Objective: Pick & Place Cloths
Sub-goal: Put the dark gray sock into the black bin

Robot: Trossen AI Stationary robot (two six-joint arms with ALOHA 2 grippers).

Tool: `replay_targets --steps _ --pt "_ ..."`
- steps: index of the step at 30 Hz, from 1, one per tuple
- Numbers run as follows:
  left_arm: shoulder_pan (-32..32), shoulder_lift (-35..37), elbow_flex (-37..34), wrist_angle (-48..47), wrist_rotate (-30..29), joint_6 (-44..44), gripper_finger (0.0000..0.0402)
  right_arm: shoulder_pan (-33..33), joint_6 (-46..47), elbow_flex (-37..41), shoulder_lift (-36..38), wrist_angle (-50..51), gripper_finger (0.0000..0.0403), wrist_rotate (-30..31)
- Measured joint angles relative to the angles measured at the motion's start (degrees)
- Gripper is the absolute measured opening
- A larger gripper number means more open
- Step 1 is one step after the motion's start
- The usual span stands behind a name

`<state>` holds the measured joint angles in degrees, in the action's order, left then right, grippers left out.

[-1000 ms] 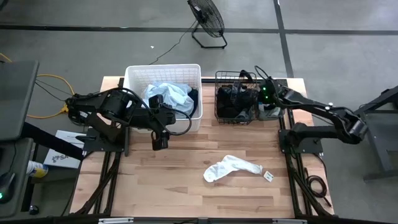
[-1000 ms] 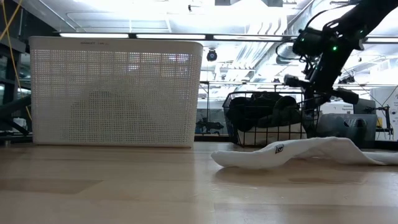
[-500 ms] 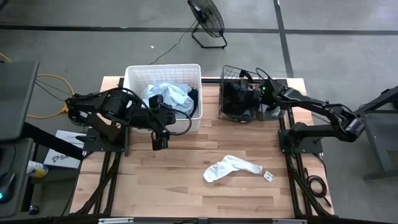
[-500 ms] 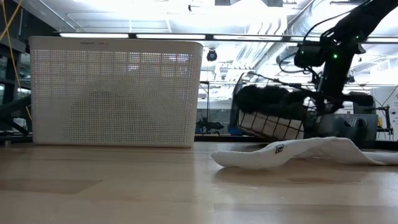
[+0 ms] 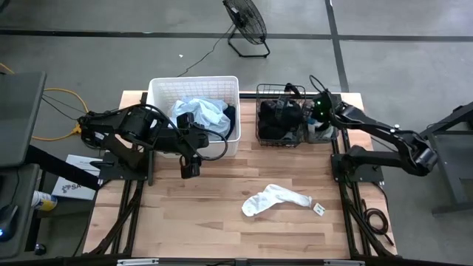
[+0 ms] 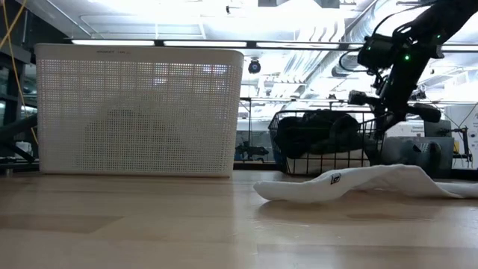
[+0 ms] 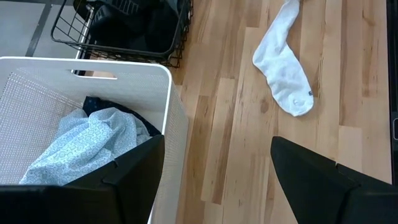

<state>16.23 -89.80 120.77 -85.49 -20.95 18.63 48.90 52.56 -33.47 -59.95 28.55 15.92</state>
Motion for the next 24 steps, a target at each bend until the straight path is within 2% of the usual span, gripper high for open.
replay_targets --steps 4,7,11,24 --pt "0.0 0.0 0.0 0.0 0.0 -0.04 0.0289 0.0 -0.67 0.0 2.46 -3.13 0.0003 0.08" --pt "0.0 0.0 0.0 -0.02 0.0 -0.04 0.0289 0.0 -4.15 -0.09 3.33 -6.2 0.0003 -2.08" --pt "0.0 0.0 0.0 -0.02 0.0 0.01 0.0289 0.27 -6.12 -0.09 2.28 -5.0 0.0003 -3.32" --pt "0.0 0.0 0.0 -0.02 -0.02 1.19 0.0289 10.26 -18.51 -0.09 0.1 -5.21 0.0003 -20.35"
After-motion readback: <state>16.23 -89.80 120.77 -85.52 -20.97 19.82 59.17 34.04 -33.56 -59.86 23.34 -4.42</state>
